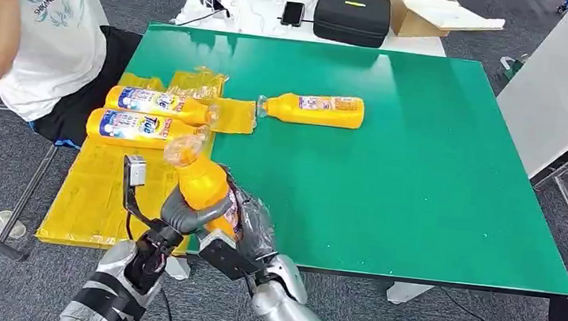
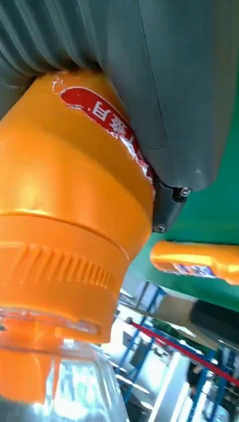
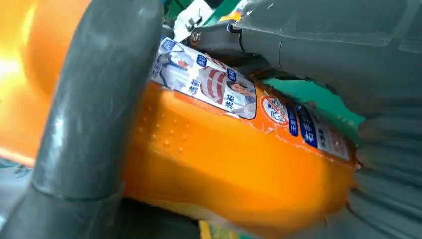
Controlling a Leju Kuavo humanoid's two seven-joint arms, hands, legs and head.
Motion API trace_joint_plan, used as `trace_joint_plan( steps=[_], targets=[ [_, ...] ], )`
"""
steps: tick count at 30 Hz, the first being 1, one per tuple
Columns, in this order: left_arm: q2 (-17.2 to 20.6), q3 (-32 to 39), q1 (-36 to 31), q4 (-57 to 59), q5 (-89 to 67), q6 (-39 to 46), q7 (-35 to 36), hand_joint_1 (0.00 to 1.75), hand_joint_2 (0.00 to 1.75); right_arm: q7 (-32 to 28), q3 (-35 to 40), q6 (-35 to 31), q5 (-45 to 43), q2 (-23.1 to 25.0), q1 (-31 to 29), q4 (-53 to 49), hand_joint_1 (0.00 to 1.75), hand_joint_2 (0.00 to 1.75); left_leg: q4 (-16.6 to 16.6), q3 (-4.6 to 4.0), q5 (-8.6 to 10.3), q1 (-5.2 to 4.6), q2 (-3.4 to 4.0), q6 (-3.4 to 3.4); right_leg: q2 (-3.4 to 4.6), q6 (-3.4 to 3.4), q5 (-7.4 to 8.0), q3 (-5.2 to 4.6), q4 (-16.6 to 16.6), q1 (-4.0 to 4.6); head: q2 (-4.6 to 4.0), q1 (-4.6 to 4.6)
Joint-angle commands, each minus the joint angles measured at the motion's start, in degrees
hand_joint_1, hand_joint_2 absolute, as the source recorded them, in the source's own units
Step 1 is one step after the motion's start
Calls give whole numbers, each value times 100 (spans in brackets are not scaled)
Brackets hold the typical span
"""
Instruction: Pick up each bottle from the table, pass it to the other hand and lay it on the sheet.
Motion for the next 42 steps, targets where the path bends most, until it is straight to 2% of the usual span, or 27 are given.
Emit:
trace_joint_plan(
  steps=[1,4,5,6,9,11,16,19,24,33,36,38,42],
  targets=[
    [-62,244,-191,-246,-248,366,-120,175,175,178,50,-244,256,-215,-215,-72,0,0,3,24,-11,5,-3,5,-12,-10,-11,29,-1,8,2,2],
    [-54,578,-301,-519,-846,1280,-443,175,175,147,-112,-475,342,-351,-60,-829,0,0,3,24,-11,5,-4,6,-12,-9,-12,30,-2,8,0,0],
    [-66,697,-325,-577,-934,1391,-421,175,175,230,-150,-435,395,-411,27,-1113,0,0,5,34,-17,7,-1,7,-11,-12,-16,40,-3,12,0,2],
    [-67,748,-331,-595,-968,1375,-374,175,175,334,-143,-366,463,-437,69,-1259,0,0,6,10,-7,4,-6,5,-13,-7,-9,16,2,7,0,2],
    [-85,770,-322,-601,-1029,1438,-402,175,175,349,-162,-392,490,-435,105,-1313,0,0,7,18,-11,7,-9,6,-18,-9,-14,26,0,11,0,0],
    [-106,864,-336,-654,-1360,1839,-603,175,175,249,-272,-547,486,-427,189,-1526,0,0,1,30,-12,6,-9,6,-15,-9,-14,39,-7,10,0,4],
    [-178,1365,-414,-708,-1926,2722,-805,175,175,124,-403,-752,445,-567,746,-2963,0,0,3,17,-8,3,-5,1,-11,-10,-10,19,2,7,0,2],
    [-181,1554,-526,-650,-2587,3560,-1117,175,175,-114,-757,-752,739,-418,1070,-3523,0,0,6,13,-8,7,-19,3,-28,-10,-14,17,3,10,0,2],
    [19,1719,-662,-463,-3477,4470,-1359,175,175,-293,-805,-752,287,-457,1176,-3727,0,0,2,2,-2,10,-5,-2,-8,-7,-6,5,1,11,0,2],
    [14,1769,-645,-447,-3498,4434,-1364,175,175,-313,-819,-752,240,-475,1193,-3767,0,0,-1,8,-2,11,-3,-3,-7,-8,-5,11,-3,12,0,2],
    [55,1845,-662,-364,-3801,4672,-1342,175,175,-397,-867,-752,15,-479,1243,-3859,0,0,-1,17,-6,11,-5,0,-12,-11,-10,22,-3,13,0,2],
    [169,1794,-676,-292,-4097,4740,-1342,175,175,-405,-850,-752,-121,-544,1271,-3943,0,0,-1,24,-9,12,-1,0,-7,-11,-11,28,-5,14,0,2],
    [802,995,-989,524,-6245,5289,-847,175,175,-486,-841,-730,-487,-655,1210,-4017,0,0,-5,11,0,9,1,-3,-3,-8,-3,12,-5,10,0,2]
  ],
)
